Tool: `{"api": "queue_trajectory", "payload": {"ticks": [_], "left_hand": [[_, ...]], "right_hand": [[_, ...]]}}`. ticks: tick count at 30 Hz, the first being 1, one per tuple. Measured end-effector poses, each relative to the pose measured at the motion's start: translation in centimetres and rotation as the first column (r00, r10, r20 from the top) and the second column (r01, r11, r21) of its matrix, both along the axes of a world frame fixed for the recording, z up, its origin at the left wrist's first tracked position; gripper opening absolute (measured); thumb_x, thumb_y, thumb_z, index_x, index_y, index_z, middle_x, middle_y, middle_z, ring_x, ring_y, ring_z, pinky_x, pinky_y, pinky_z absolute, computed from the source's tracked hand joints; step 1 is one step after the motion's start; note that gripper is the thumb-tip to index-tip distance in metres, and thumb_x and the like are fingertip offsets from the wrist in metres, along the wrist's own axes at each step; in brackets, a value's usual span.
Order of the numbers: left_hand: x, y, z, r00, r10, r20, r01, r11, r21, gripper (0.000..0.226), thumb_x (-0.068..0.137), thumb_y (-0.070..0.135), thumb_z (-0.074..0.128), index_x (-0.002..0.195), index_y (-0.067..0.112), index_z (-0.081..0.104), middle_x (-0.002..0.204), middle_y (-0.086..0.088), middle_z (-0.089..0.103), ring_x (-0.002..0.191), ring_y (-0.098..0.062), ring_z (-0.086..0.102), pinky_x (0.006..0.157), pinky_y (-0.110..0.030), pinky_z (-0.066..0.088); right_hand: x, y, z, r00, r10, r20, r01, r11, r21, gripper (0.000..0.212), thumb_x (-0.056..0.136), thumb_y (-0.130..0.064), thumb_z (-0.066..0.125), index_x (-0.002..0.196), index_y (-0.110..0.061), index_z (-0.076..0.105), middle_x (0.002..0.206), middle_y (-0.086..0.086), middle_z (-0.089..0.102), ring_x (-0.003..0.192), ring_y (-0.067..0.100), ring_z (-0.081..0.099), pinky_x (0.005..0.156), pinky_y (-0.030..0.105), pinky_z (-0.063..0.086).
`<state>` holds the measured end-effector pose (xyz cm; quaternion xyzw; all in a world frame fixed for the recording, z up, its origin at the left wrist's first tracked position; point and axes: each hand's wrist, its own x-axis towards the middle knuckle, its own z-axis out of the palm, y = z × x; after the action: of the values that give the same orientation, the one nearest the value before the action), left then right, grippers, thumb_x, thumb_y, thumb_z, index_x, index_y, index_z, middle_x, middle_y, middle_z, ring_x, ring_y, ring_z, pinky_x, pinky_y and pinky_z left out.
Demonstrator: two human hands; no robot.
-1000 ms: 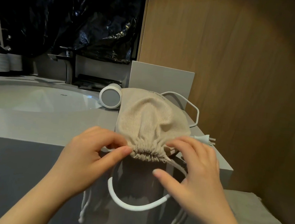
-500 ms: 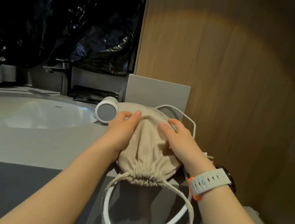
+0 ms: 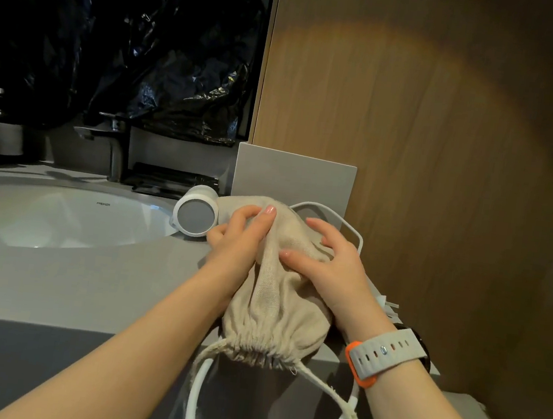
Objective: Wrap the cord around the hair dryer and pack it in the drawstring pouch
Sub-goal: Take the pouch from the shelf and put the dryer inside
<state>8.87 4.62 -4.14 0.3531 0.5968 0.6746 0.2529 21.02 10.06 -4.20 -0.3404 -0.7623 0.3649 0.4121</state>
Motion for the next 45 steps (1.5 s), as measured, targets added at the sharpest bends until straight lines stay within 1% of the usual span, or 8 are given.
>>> {"api": "queue_trajectory", "payload": {"ticks": [3, 9, 12, 19, 23, 29, 33, 45], "left_hand": [[0.0, -0.3, 0.2, 0.999, 0.027, 0.035, -0.030, 0.997, 0.072, 0.009, 0.089, 0.053, 0.047, 0.087, 0.046, 0.052, 0.121, 0.002, 0.029, 0.113, -0.017, 0.040, 0.108, -0.042, 0.033], [0.2, -1.3, 0.7, 0.997, 0.075, 0.031, -0.080, 0.973, 0.215, 0.014, 0.093, 0.047, 0.045, 0.096, 0.039, 0.057, 0.130, -0.001, 0.034, 0.122, -0.019, 0.040, 0.108, -0.044, 0.033], [0.7, -2.3, 1.3, 0.998, 0.066, -0.011, -0.061, 0.957, 0.284, 0.018, 0.089, 0.050, 0.049, 0.097, 0.036, 0.058, 0.129, -0.003, 0.037, 0.116, -0.018, 0.047, 0.105, -0.044, 0.038], [4.0, -5.0, 3.5, 0.990, 0.102, -0.094, -0.063, 0.934, 0.351, 0.008, 0.095, 0.039, 0.047, 0.090, 0.035, 0.051, 0.127, -0.002, 0.039, 0.094, 0.002, 0.047, 0.093, -0.027, 0.040], [6.7, -6.2, 4.5, 0.991, 0.036, -0.125, 0.012, 0.931, 0.364, 0.016, 0.088, 0.050, 0.051, 0.086, 0.035, 0.052, 0.127, -0.009, 0.045, 0.106, -0.015, 0.052, 0.102, -0.043, 0.041], [13.2, -7.9, 4.2, 0.989, -0.110, -0.095, 0.135, 0.935, 0.328, 0.025, 0.062, 0.065, 0.053, 0.073, 0.043, 0.055, 0.126, -0.013, 0.046, 0.091, -0.021, 0.053, 0.099, -0.053, 0.040], [18.0, -8.2, 2.4, 0.968, -0.233, -0.098, 0.252, 0.916, 0.311, 0.028, 0.055, 0.071, 0.052, 0.072, 0.049, 0.055, 0.125, -0.010, 0.047, 0.110, -0.026, 0.054, 0.101, -0.054, 0.041], [30.1, -4.2, -9.2, 0.906, -0.422, 0.030, 0.420, 0.905, 0.062, 0.014, 0.091, 0.040, 0.052, 0.099, 0.028, 0.052, 0.125, -0.005, 0.044, 0.108, -0.016, 0.051, 0.100, -0.042, 0.043]], "right_hand": [[0.6, -0.3, 0.4, 0.997, 0.026, -0.079, -0.020, 0.996, 0.082, 0.056, 0.068, -0.032, 0.079, 0.115, -0.045, 0.053, 0.131, -0.009, 0.046, 0.113, 0.003, 0.043, 0.096, 0.029, 0.041], [0.9, -0.8, 0.8, 0.984, 0.072, -0.164, -0.033, 0.973, 0.230, 0.043, 0.068, -0.032, 0.080, 0.100, -0.046, 0.055, 0.125, -0.016, 0.048, 0.106, -0.016, 0.040, 0.081, -0.002, 0.029], [1.1, -1.6, 1.2, 0.960, 0.104, -0.261, -0.034, 0.965, 0.261, 0.025, 0.072, -0.048, 0.064, 0.095, -0.044, 0.057, 0.116, -0.023, 0.053, 0.111, -0.013, 0.044, 0.087, -0.001, 0.033], [4.5, -4.2, 2.5, 0.884, 0.106, -0.456, 0.061, 0.940, 0.337, 0.025, 0.089, -0.011, 0.051, 0.097, -0.035, 0.056, 0.112, -0.006, 0.059, 0.099, -0.010, 0.053, 0.080, 0.004, 0.040], [7.9, -6.0, 2.9, 0.857, 0.046, -0.513, 0.169, 0.915, 0.366, 0.028, 0.084, -0.013, 0.043, 0.093, -0.035, 0.057, 0.105, -0.011, 0.060, 0.099, -0.007, 0.054, 0.083, 0.007, 0.042], [14.9, -9.1, 2.3, 0.863, -0.043, -0.503, 0.256, 0.896, 0.363, 0.030, 0.090, 0.001, 0.051, 0.094, -0.028, 0.060, 0.096, -0.013, 0.061, 0.092, -0.007, 0.056, 0.078, 0.007, 0.044], [20.4, -11.0, 1.4, 0.874, -0.106, -0.473, 0.308, 0.876, 0.372, 0.030, 0.089, 0.003, 0.053, 0.092, -0.026, 0.061, 0.092, -0.013, 0.062, 0.087, -0.008, 0.057, 0.073, 0.005, 0.044], [33.1, -10.4, -8.3, 0.859, -0.384, -0.339, 0.455, 0.876, 0.160, 0.027, 0.087, -0.003, 0.058, 0.091, -0.029, 0.060, 0.093, -0.015, 0.062, 0.089, -0.004, 0.059, 0.075, 0.007, 0.047]]}}
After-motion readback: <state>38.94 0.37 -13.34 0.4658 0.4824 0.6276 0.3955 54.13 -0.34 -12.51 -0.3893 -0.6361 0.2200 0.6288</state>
